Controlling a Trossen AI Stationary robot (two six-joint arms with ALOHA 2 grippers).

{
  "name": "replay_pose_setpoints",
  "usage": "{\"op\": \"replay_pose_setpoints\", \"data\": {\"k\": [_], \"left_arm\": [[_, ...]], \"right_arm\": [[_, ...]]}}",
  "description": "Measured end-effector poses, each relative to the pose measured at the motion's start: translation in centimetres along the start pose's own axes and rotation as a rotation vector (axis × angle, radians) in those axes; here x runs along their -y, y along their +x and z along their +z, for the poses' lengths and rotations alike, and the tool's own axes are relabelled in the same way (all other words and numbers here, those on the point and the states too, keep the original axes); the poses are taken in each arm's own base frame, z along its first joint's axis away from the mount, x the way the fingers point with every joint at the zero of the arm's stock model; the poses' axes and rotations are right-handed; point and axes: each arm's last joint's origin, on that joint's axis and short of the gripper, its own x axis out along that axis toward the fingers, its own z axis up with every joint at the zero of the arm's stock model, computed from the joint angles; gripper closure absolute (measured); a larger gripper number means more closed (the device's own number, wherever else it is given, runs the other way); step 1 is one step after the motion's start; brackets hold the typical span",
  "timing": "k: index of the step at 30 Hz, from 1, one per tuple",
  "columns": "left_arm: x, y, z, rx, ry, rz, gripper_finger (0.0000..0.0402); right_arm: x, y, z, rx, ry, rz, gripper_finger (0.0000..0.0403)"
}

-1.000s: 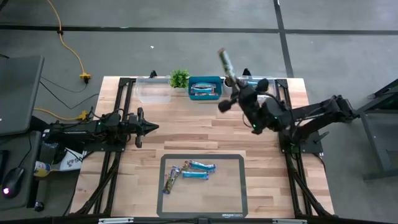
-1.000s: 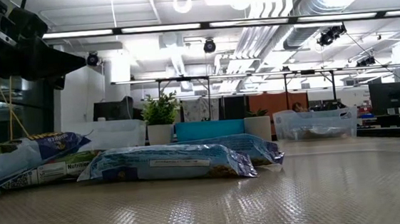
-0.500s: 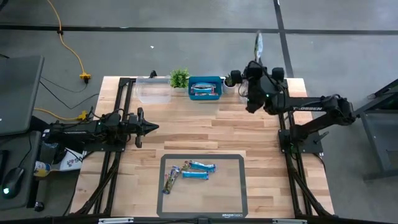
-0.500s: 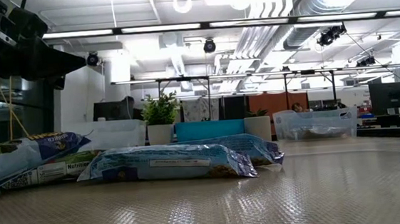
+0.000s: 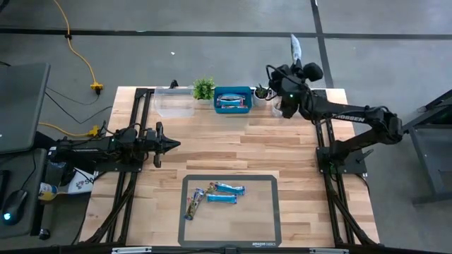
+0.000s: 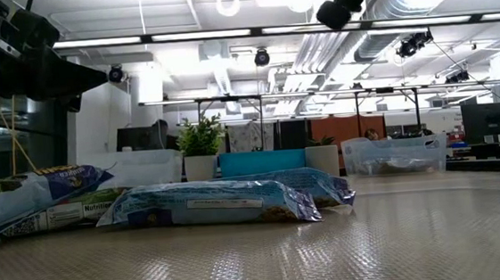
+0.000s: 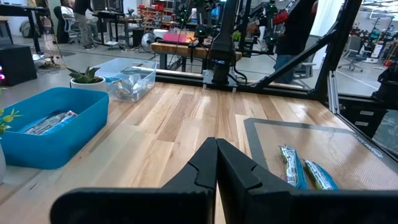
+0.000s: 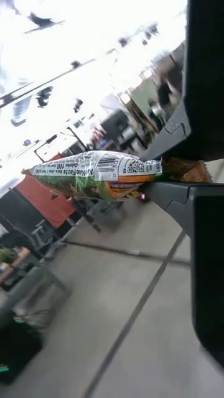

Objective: Pick and place Granola Bars by type
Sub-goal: Put the yellow granola bar into the right transparent bin

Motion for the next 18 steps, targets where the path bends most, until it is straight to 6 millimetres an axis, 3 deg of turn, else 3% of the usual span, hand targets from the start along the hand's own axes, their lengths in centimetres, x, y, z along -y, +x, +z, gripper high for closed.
{"op": "replay_pose_setpoints", "data": {"k": [7, 14, 18], "left_arm": [[0.0, 0.0, 0.0, 0.000, 0.000, 0.000, 0.0400], [0.0, 0.0, 0.0, 0.000, 0.000, 0.000, 0.0400], [0.0, 0.0, 0.0, 0.000, 0.000, 0.000, 0.0400]], "right_arm": [[-0.6, 1.3, -1.0, -0.017, -0.106, 0.013, 0.0386], [-1.5, 1.2, -2.2, -0.003, -0.033, 0.114, 0.0386], [-2.5, 1.2, -4.3, -0.069, 0.083, 0.298, 0.0386]]}}
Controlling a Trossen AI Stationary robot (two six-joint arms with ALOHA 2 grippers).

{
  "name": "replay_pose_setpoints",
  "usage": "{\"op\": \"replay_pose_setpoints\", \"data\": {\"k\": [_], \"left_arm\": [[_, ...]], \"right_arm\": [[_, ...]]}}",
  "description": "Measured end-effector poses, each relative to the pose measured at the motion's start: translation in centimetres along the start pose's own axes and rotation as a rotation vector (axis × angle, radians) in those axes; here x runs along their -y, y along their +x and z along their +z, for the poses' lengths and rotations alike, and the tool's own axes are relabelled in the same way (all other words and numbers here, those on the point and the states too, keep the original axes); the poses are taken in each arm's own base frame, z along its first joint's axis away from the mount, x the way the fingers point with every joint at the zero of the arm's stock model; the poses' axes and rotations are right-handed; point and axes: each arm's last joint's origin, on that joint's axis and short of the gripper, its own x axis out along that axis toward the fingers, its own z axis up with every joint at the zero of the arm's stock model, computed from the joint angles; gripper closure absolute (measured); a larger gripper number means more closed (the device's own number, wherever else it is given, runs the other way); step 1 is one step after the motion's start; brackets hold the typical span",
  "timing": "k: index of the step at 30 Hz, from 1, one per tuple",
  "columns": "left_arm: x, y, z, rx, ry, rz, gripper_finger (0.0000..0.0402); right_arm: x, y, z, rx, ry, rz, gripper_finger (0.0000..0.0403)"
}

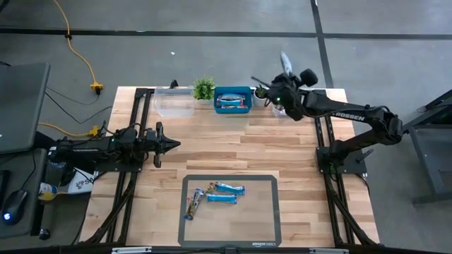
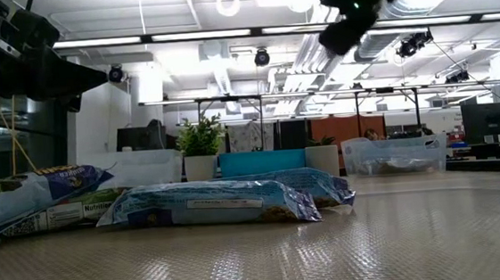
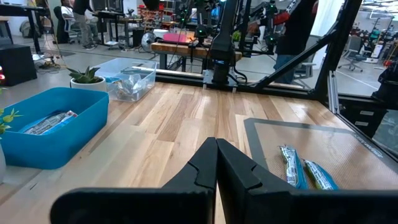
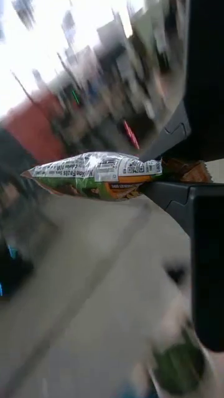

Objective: Pick and place Granola Bars by type
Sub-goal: Put the yellow granola bar into the right transparent bin

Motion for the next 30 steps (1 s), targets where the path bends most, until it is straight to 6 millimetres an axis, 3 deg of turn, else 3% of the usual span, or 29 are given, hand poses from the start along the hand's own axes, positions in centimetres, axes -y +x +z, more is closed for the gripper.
{"op": "replay_pose_setpoints", "data": {"k": [4, 7, 14, 30], "left_arm": [[0.0, 0.0, 0.0, 0.000, 0.000, 0.000, 0.0400], [0.0, 0.0, 0.0, 0.000, 0.000, 0.000, 0.0400], [0.0, 0.0, 0.0, 0.000, 0.000, 0.000, 0.0400], [0.0, 0.0, 0.0, 0.000, 0.000, 0.000, 0.0400]], "right_arm": [[-0.3, 1.3, -3.4, -0.290, 0.131, 0.161, 0.0386], [-0.8, 2.3, -5.0, -0.466, 0.108, 0.175, 0.0386], [-0.9, 4.6, -5.8, -0.643, 0.169, 0.305, 0.0386], [3.0, 10.5, -7.3, -0.867, 0.460, 0.584, 0.0386]]}}
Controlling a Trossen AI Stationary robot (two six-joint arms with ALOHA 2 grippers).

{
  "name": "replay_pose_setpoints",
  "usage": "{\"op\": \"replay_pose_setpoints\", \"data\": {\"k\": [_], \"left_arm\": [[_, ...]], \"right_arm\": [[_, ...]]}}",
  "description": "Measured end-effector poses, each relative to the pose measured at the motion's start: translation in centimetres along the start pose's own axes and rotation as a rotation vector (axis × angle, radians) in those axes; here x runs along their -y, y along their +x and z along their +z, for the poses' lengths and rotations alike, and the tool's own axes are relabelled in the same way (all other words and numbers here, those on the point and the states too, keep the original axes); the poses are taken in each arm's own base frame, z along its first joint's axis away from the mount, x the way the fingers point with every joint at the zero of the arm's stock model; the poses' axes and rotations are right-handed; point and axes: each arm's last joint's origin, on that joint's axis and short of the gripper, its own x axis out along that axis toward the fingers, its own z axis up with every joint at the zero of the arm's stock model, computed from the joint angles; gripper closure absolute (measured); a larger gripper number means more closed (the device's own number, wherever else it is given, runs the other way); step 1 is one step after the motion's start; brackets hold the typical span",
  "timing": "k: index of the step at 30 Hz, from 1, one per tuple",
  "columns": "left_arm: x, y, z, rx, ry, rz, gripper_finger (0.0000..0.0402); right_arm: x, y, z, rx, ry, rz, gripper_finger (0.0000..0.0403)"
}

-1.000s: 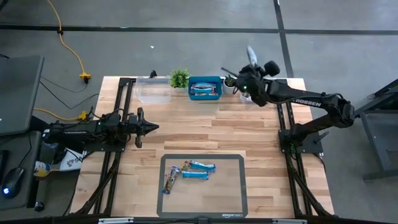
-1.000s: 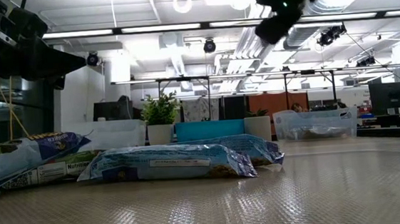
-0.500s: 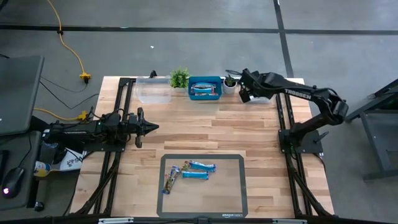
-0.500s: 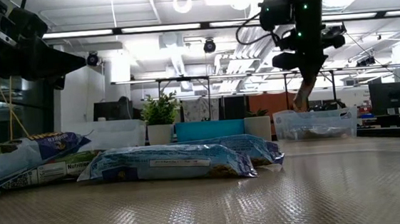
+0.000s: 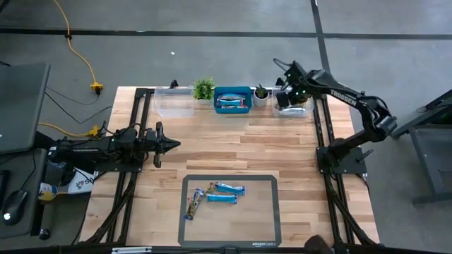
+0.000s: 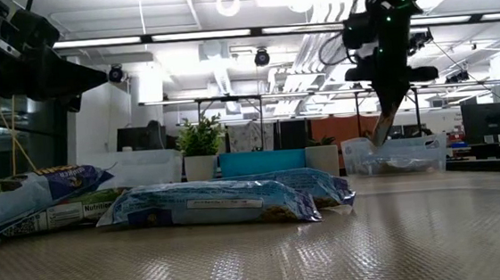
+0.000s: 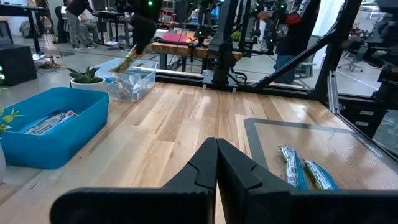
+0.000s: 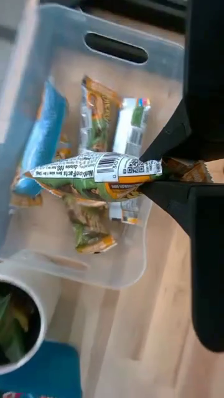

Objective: Pick and place Granola Bars by type
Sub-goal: Put the yellow granola bar into the right transparent bin

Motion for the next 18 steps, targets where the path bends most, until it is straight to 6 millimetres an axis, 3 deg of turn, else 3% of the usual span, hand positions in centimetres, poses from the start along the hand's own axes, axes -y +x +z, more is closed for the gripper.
{"op": "replay_pose_setpoints", "data": {"k": [12, 18], "left_arm": [[0.0, 0.0, 0.0, 0.000, 0.000, 0.000, 0.0400], [0.0, 0.0, 0.0, 0.000, 0.000, 0.000, 0.0400]], "right_arm": [[4.4, 0.4, 2.5, -0.037, 0.175, 0.289, 0.0386], [4.7, 2.6, 2.9, -0.140, 0.188, 0.342, 0.0386]]}}
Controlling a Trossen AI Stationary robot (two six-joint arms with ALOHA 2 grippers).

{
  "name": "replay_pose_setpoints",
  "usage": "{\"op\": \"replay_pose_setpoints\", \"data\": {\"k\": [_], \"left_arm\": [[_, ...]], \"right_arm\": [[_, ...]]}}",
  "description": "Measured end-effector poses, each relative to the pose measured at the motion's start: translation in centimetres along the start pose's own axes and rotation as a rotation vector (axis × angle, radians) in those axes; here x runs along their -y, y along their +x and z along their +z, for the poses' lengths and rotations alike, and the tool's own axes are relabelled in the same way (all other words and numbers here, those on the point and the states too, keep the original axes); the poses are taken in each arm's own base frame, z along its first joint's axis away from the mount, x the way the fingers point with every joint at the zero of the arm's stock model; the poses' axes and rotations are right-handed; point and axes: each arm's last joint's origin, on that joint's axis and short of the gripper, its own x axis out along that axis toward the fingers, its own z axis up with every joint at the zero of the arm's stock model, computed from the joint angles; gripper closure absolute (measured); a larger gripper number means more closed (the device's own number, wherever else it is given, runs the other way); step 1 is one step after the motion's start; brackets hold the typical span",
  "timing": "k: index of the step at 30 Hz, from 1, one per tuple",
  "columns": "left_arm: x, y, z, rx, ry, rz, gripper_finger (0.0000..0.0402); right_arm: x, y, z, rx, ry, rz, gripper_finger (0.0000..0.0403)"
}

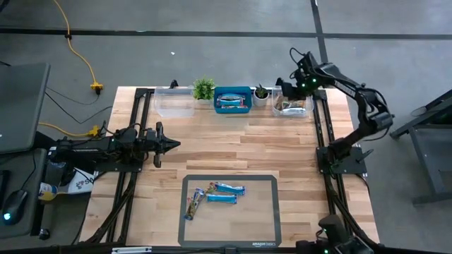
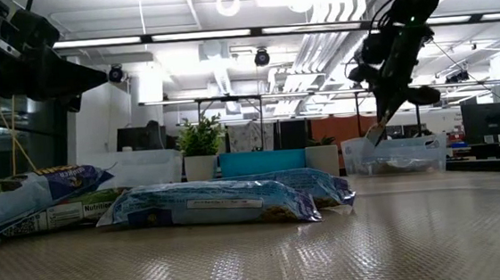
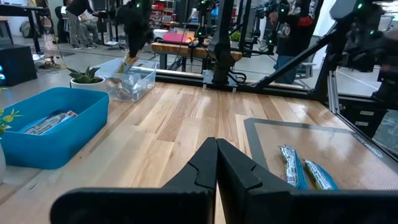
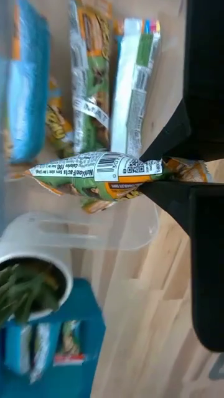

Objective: Pick and place Granola Bars by type
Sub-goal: Put the yellow granola bar into the right transparent bin, then put the blue granola bar into the left transparent bin

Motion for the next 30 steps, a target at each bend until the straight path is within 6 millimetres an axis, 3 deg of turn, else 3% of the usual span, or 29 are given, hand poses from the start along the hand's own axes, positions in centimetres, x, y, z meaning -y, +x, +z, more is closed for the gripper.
{"op": "replay_pose_setpoints", "data": {"k": [7, 16, 30], "left_arm": [[0.0, 0.0, 0.0, 0.000, 0.000, 0.000, 0.0400], [0.0, 0.0, 0.0, 0.000, 0.000, 0.000, 0.0400], [0.0, 0.0, 0.0, 0.000, 0.000, 0.000, 0.0400]], "right_arm": [[0.8, 2.7, 0.8, -0.061, 0.025, -0.076, 0.0386], [1.6, 2.9, 1.3, 0.050, 0.062, -0.332, 0.0378], [1.8, 2.8, 1.2, 0.063, 0.062, -0.400, 0.0259]]}}
